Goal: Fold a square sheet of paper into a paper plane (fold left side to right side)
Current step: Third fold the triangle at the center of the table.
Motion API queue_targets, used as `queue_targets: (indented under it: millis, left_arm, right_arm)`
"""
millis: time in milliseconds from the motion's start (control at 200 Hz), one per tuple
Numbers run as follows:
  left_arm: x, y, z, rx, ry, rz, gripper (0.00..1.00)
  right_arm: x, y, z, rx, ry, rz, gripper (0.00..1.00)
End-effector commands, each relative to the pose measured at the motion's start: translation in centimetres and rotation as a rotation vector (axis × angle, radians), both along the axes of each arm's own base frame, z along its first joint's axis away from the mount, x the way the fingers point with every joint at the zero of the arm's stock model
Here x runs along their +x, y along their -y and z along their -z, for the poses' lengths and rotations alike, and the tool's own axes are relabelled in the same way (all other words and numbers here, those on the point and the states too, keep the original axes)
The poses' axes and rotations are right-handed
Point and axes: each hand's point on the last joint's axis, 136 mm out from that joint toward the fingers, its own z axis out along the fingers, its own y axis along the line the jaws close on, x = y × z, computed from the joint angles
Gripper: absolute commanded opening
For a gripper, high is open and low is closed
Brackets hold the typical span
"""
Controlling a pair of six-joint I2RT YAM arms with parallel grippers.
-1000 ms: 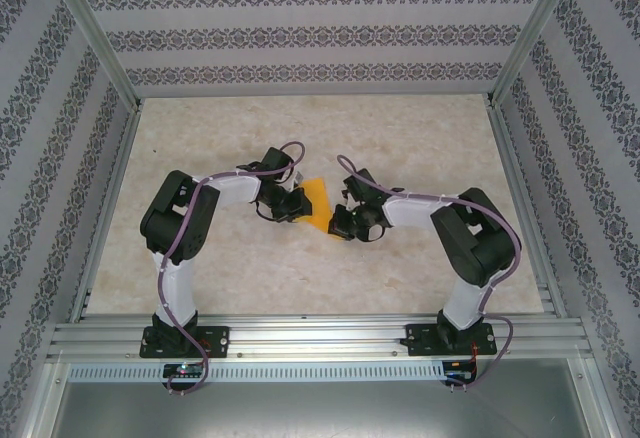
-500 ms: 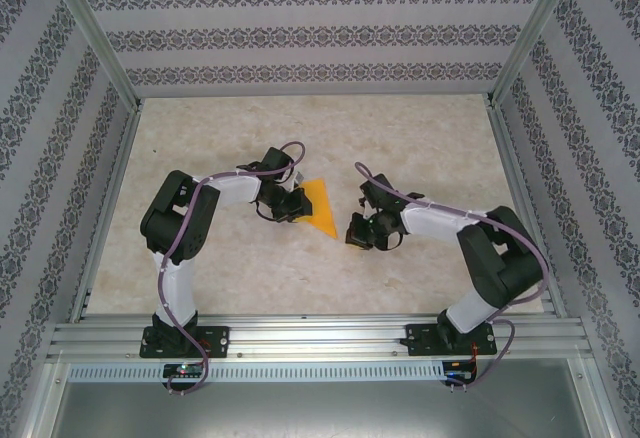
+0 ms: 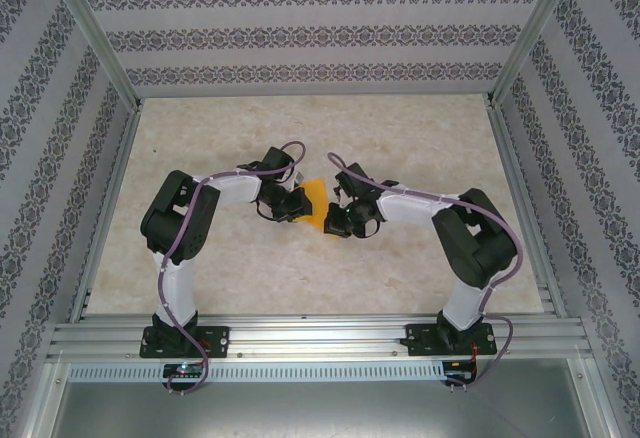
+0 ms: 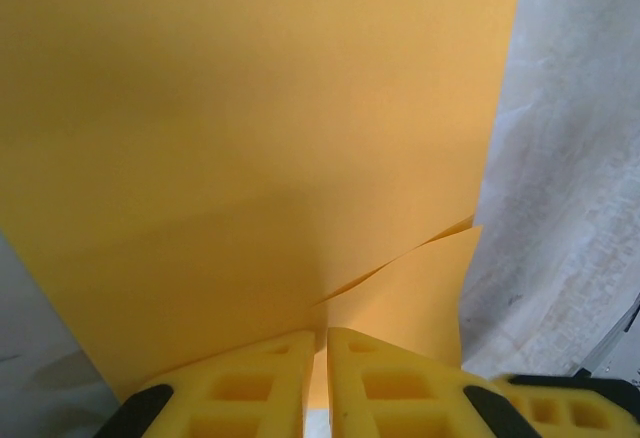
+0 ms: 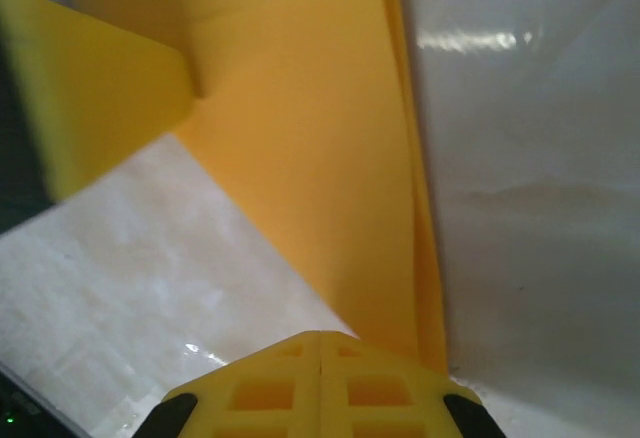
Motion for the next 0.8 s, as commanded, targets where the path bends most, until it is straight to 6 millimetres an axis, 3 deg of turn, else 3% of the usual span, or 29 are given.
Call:
queue_targets:
  millis: [0,210,440,570,794]
  left_arm:
    - [-1.2,-2.3,3.8,0.159,-0.057,-0.013,0.15]
    - [-1.2,-2.4,3.9,0.163,-0.058,-0.012,0.15]
    - [-1.2,-2.4,3.6,0.166,-0.055,-0.011,0.15]
    - [-1.0,-2.3,3.5,0.165,-0.051,-0.012,0.15]
    - [-1.0,-2.4,3.5,0.167,-0.051,-0.012,0.15]
  right_arm:
    - [0.1,0.8,1.0,-0.036,-0.015,0.033,0.02]
    - [-0.3,2.1,1.7,-0.038,-0.038,0.067,0.02]
    - [0.2,1.9,-1.3,0.037,0.008,0.072,0.02]
    - [1.1,0.6,-2.8,0.09,0.031,0.061,0.02]
    - [1.5,-0.3,-1.1,0.066,0.0,0.048,0.03]
